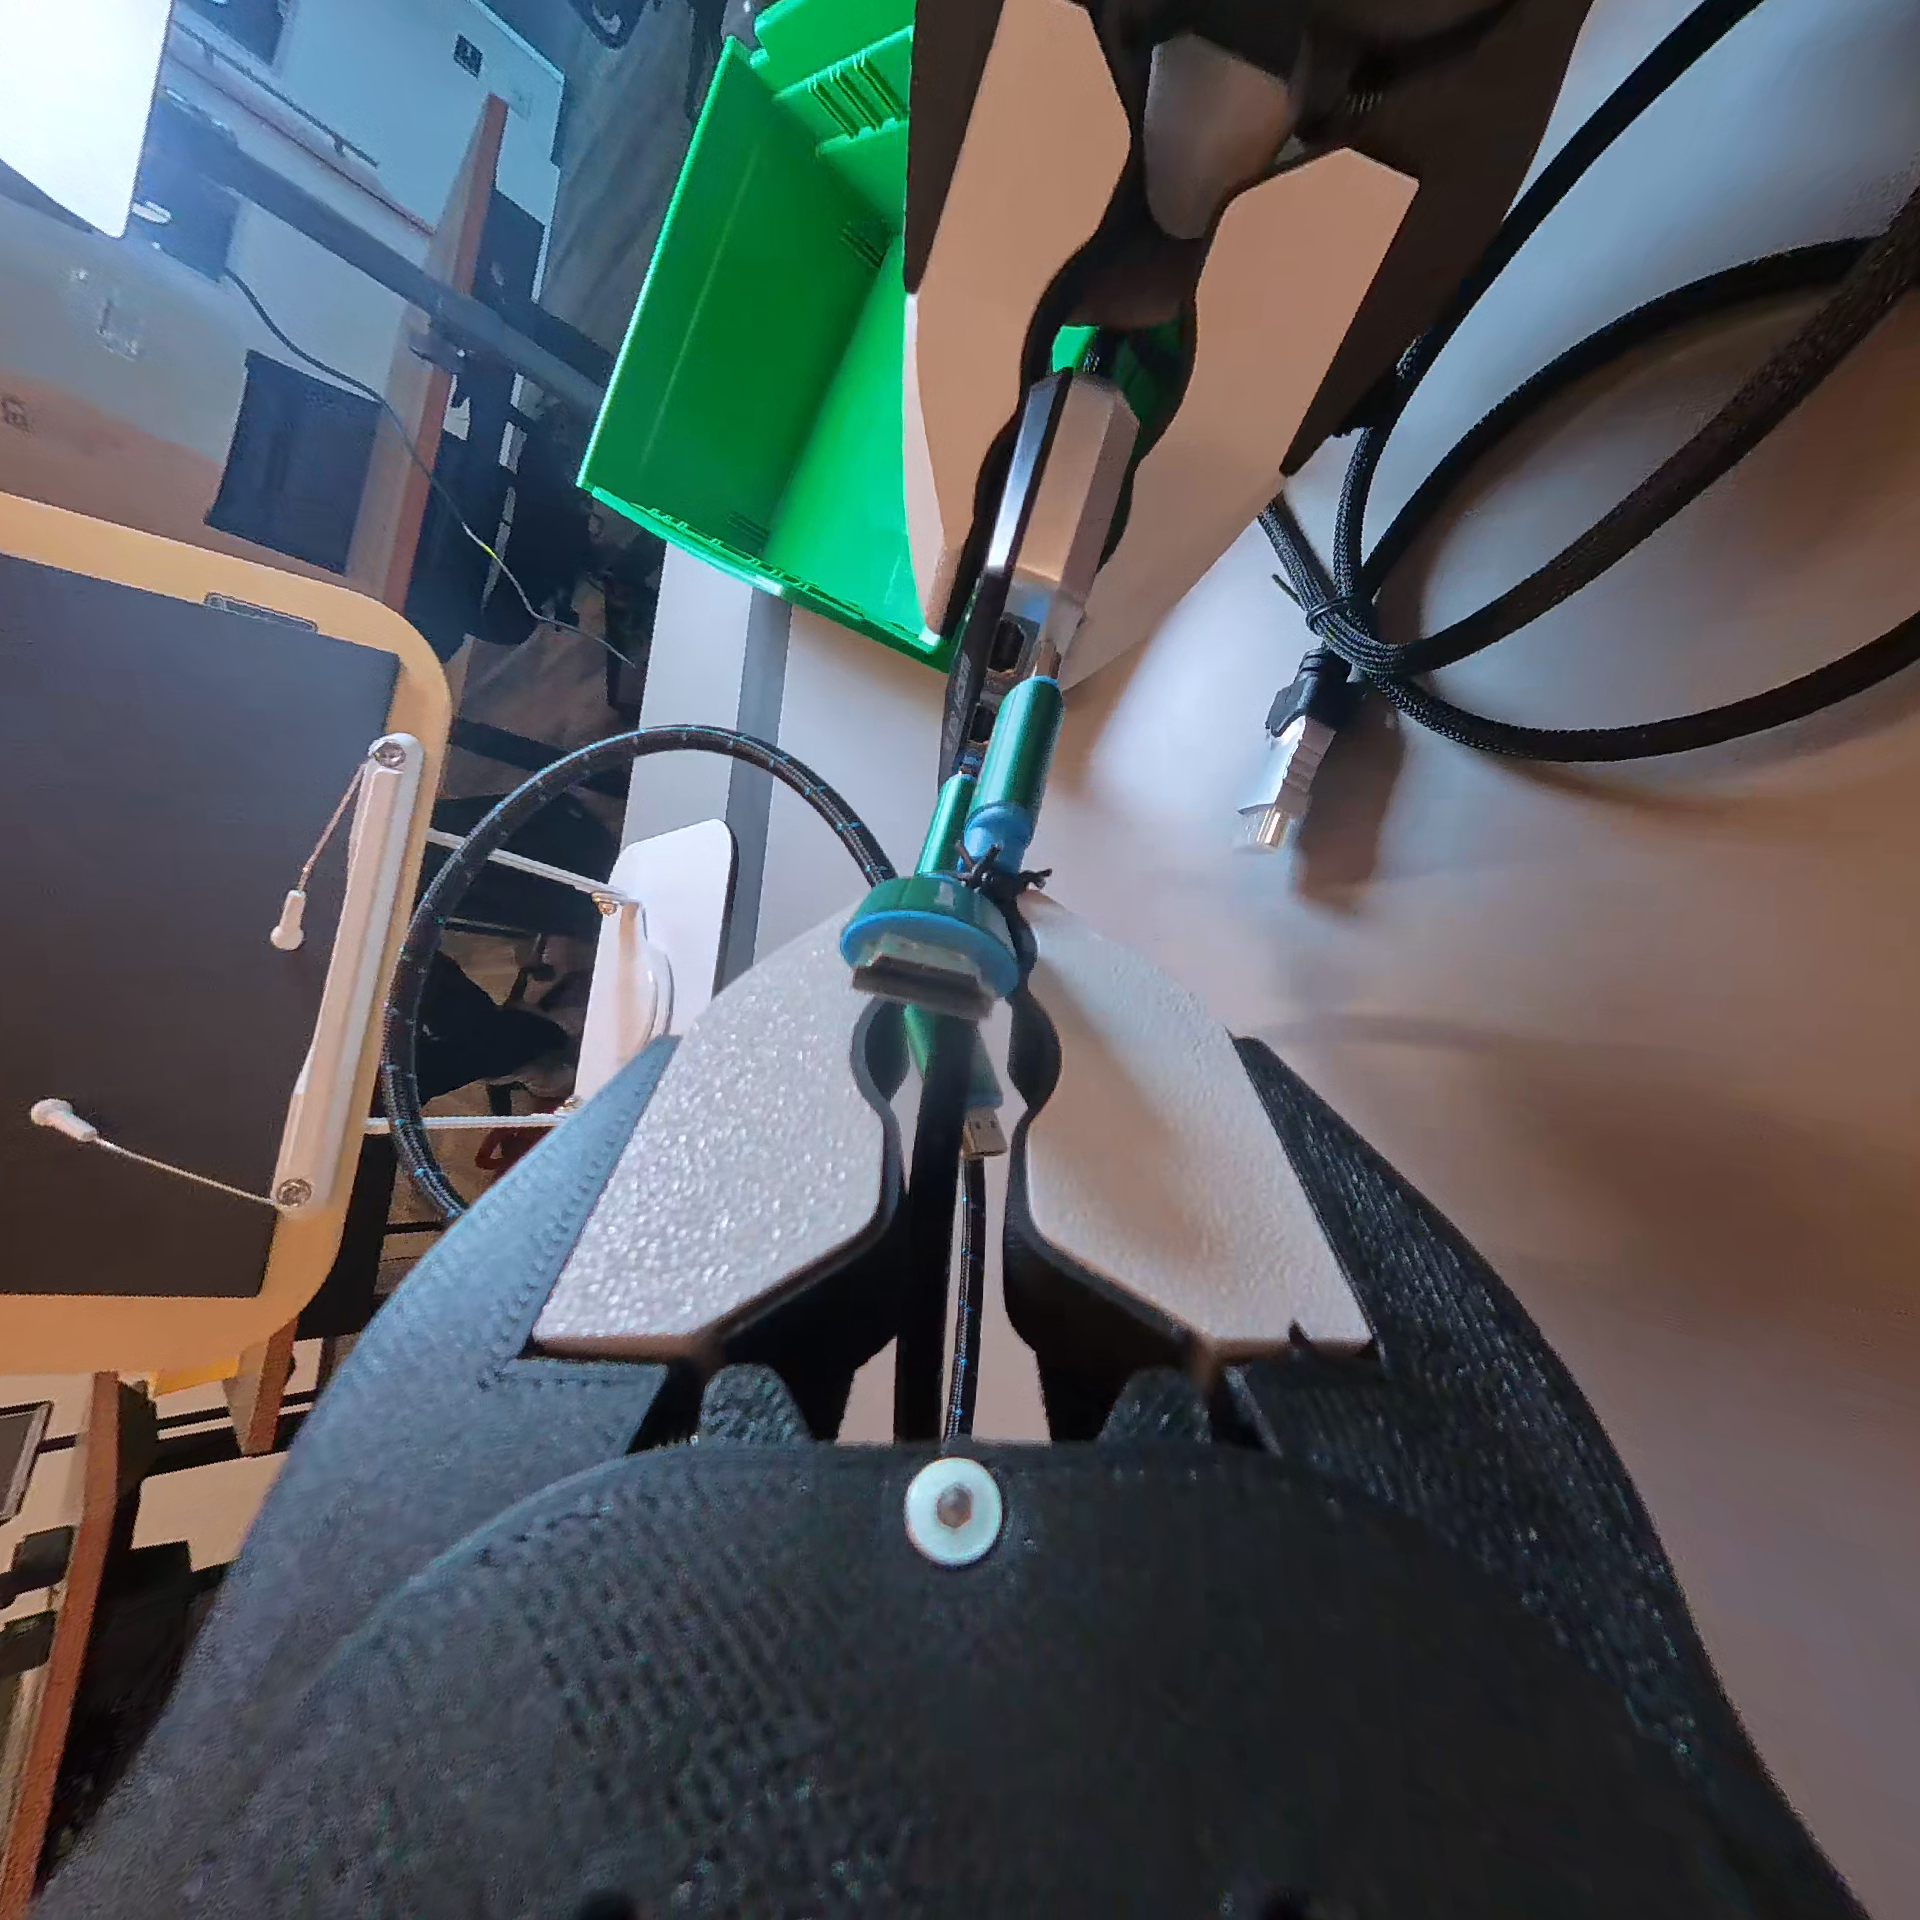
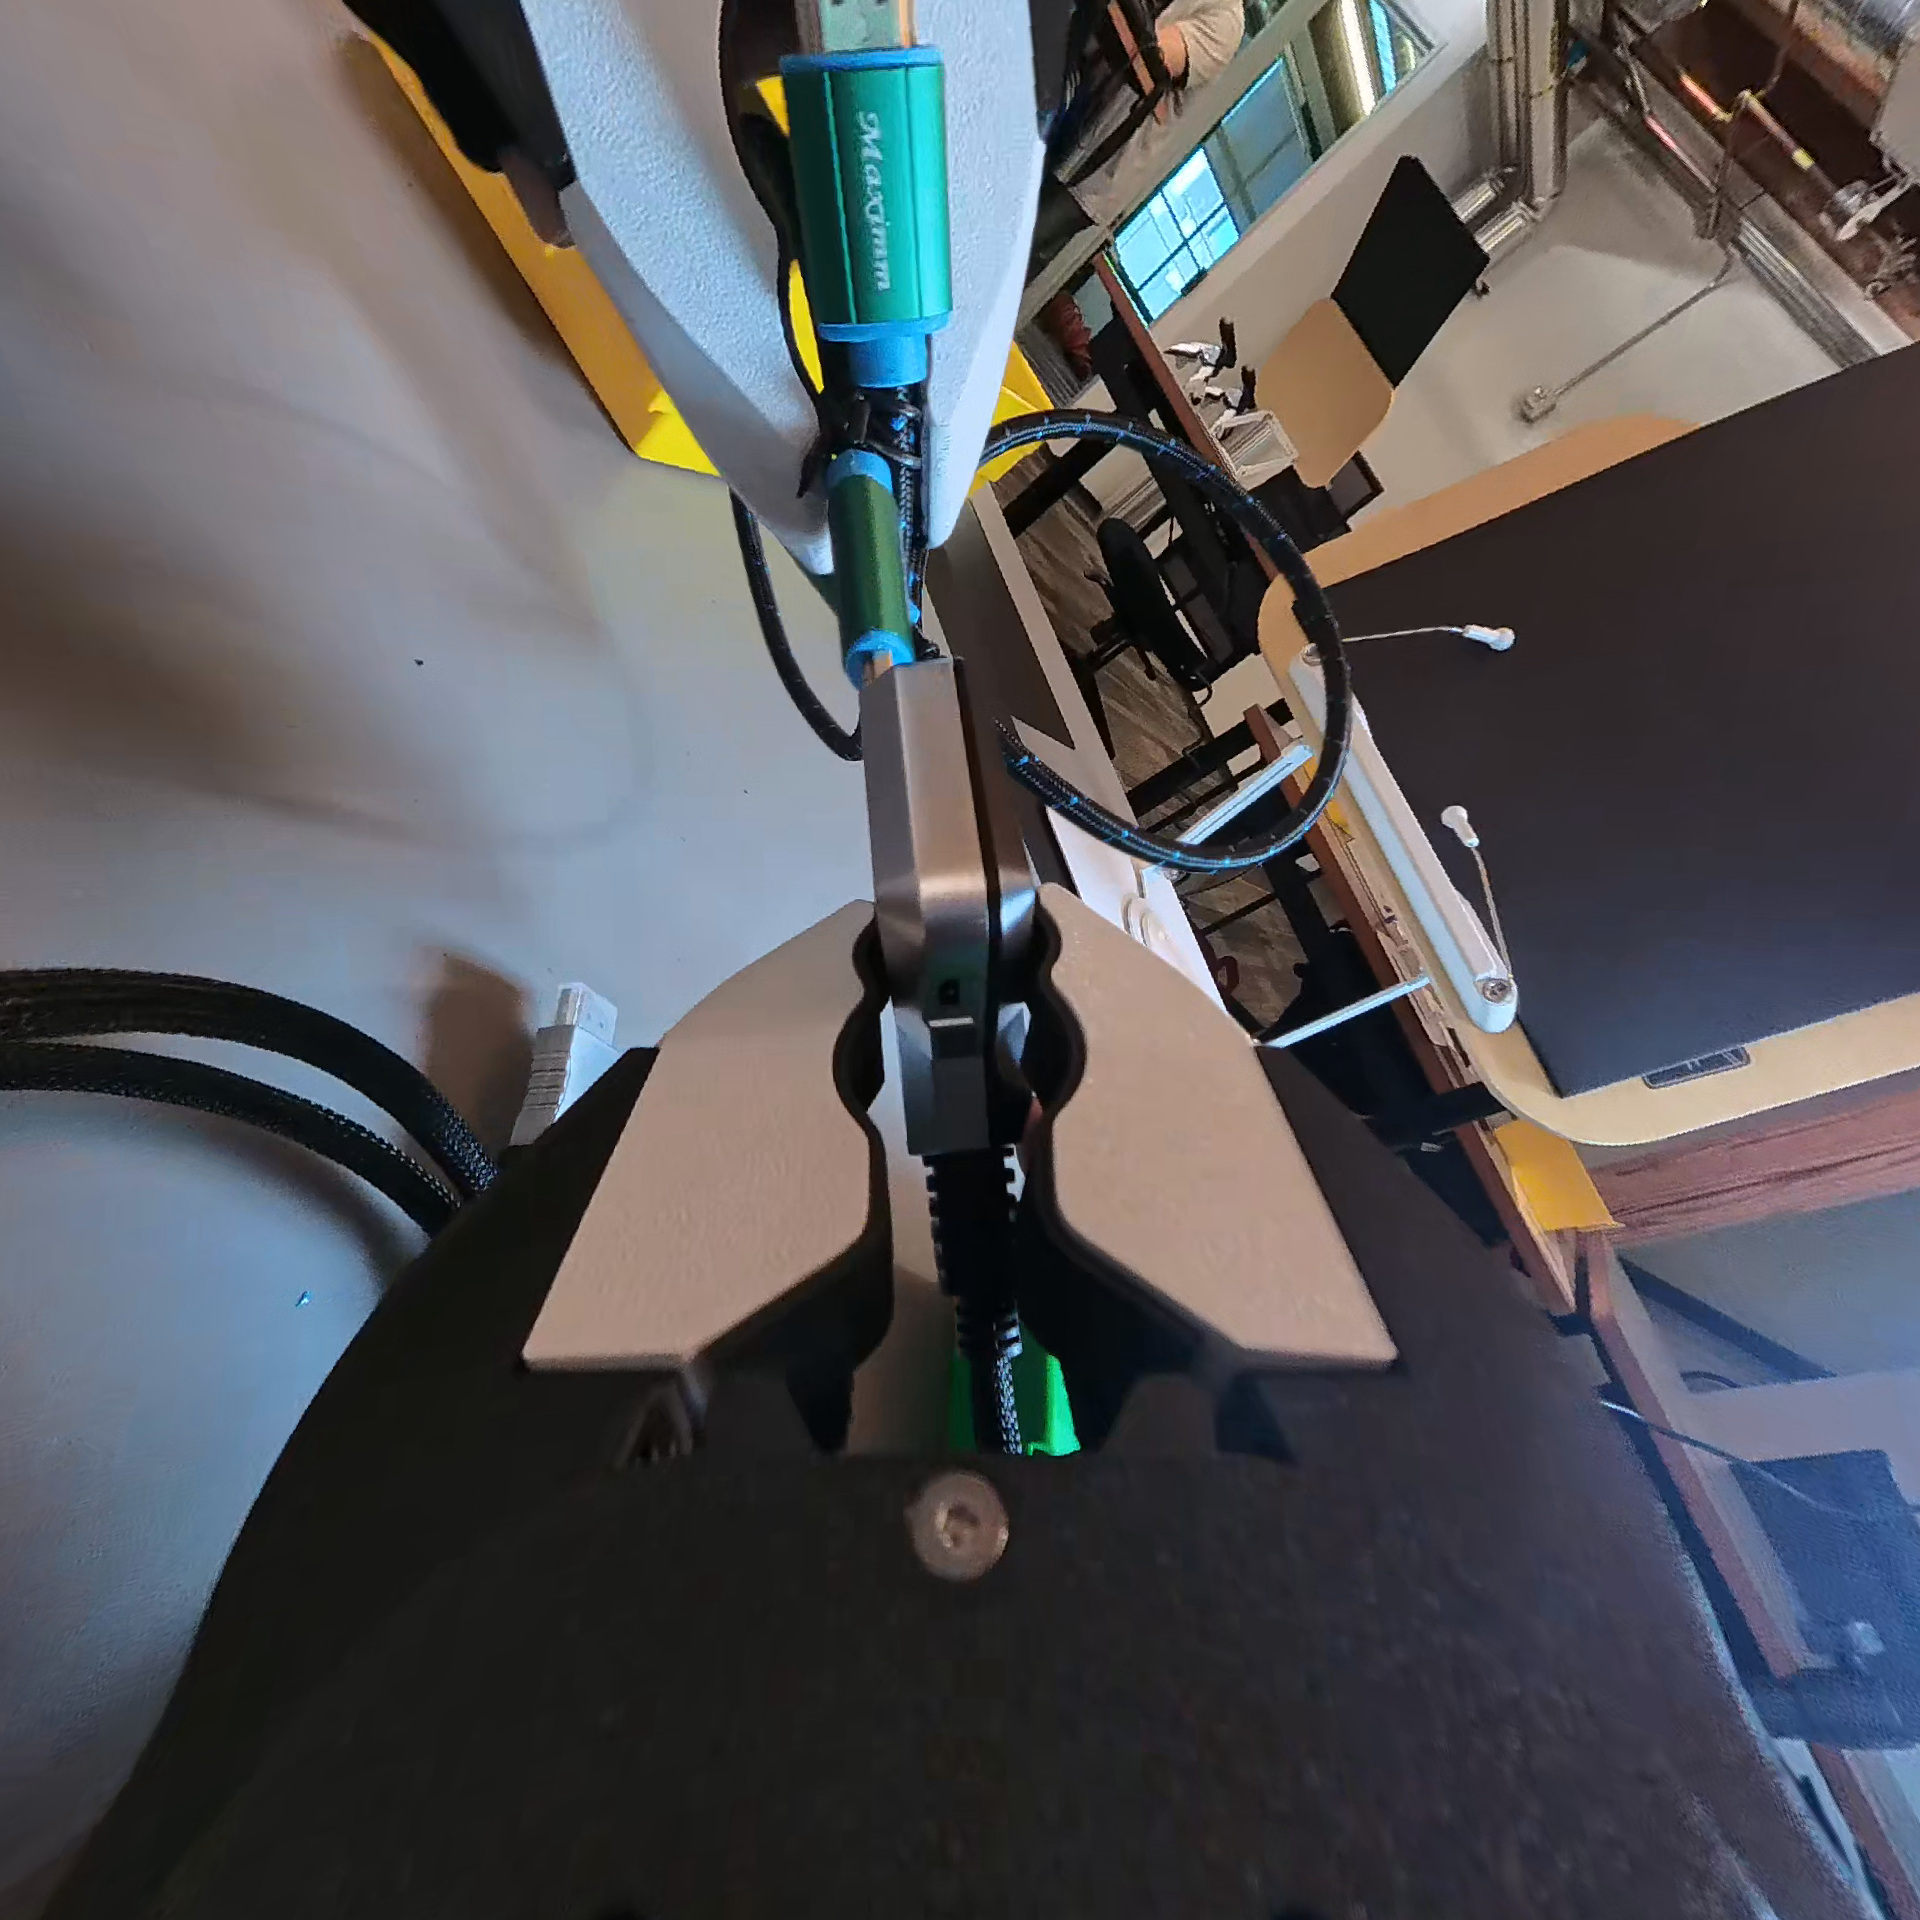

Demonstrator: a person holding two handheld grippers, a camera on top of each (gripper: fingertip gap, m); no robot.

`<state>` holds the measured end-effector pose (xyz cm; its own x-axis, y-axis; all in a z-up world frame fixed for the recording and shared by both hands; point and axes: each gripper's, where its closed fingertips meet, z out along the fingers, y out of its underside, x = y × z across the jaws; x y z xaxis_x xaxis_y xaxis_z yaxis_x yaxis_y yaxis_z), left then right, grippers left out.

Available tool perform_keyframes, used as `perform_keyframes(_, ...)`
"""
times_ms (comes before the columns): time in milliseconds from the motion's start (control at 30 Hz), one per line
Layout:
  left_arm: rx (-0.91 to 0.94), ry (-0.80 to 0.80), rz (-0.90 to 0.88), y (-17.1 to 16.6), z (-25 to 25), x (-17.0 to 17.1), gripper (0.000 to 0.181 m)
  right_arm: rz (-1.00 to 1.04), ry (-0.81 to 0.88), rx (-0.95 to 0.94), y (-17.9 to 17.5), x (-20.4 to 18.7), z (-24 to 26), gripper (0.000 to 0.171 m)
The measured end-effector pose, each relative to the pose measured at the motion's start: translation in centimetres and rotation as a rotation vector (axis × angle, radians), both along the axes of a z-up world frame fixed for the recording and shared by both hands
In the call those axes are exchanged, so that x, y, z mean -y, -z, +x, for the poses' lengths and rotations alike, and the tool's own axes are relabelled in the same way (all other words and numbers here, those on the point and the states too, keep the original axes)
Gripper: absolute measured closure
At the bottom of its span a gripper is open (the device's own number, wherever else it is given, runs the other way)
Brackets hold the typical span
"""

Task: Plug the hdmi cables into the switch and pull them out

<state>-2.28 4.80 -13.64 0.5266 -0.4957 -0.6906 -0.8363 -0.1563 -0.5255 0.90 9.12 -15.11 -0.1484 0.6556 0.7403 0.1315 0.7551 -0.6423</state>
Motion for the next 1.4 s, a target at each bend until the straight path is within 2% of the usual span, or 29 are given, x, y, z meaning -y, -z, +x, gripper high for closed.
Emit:
perform_keyframes(367,0.014,0.002,-0.028,0.7,-0.1,-0.1,0.166,0.040,0.011,0.032,0.8,0.1,-0.2,0.148)
perform_keyframes(433,0.053,0.045,-0.026,0.5,0.4,0.1,0.166,0.012,0.008,0.027,0.7,0.1,-0.1,0.148)
perform_keyframes(533,0.219,0.091,-0.032,-0.1,1.0,0.3,0.166,-0.041,-0.010,0.018,0.3,0.4,-0.1,0.148)
perform_keyframes(867,0.227,0.116,-0.076,1.0,1.1,0.5,0.167,-0.100,-0.088,0.107,1.2,1.7,0.3,0.149)
perform_keyframes(1067,0.135,0.065,-0.142,3.1,1.3,0.3,0.167,0.042,0.000,0.204,2.9,1.2,0.0,0.149)
perform_keyframes(1200,0.184,0.066,-0.111,1.7,1.0,0.2,0.166,0.000,0.041,0.167,1.3,1.2,-0.3,0.147)
perform_keyframes(1333,0.162,0.041,-0.099,0.8,0.4,0.3,0.166,0.099,0.051,0.086,-1.3,2.0,0.2,0.140)
perform_keyframes(1400,0.156,0.045,-0.098,0.8,0.4,0.4,0.166,0.161,0.069,0.096,-1.5,2.4,0.3,0.142)
